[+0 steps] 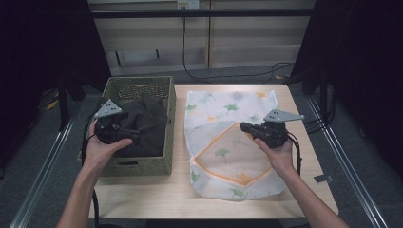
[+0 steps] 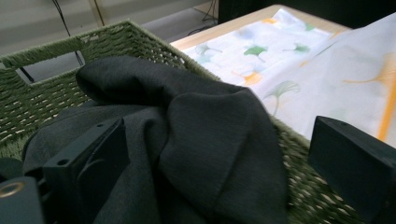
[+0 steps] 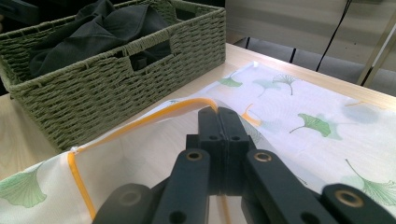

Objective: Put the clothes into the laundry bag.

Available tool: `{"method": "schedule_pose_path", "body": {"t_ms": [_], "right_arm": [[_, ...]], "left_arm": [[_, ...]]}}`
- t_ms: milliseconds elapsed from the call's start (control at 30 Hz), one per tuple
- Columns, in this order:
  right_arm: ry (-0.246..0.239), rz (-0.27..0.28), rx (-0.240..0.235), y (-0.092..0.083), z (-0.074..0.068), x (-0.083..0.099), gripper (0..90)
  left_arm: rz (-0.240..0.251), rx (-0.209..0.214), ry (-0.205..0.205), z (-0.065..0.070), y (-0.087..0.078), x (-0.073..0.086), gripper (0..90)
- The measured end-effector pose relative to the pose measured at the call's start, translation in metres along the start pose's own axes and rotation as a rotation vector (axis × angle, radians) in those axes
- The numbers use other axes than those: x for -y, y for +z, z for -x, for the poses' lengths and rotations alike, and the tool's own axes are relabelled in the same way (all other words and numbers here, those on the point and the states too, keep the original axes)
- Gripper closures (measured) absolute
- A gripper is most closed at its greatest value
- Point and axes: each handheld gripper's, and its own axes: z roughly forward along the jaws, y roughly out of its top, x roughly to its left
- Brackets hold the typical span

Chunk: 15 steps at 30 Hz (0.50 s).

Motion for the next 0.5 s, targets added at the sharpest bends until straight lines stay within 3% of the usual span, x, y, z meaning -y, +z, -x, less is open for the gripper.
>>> {"method": "schedule_pose_path", "body": {"t_ms": [300,367,400,500], "right_arm": [[-0.004,-0.002,-0.004,0.001,0.000,0.000,89.8],[-0.001,-0.002,-0.003,0.001,0.000,0.000,89.8],[-0.003,-0.002,-0.003,0.001,0.000,0.000,89.8],[0.000,-0.001,-0.003,0.001,0.000,0.000,89.8]], "left_arm": [[-0.109,0.006,0.011,-0.005,0.030,0.004,2.9],[-0.151,-0.011,0.012,-0.007,0.036,0.006,2.6],[-0.172,-0.045,0.012,-0.008,0.037,0.007,2.9],[-0.187,-0.081,-0.010,-0.017,0.039,0.010,3.4]]}}
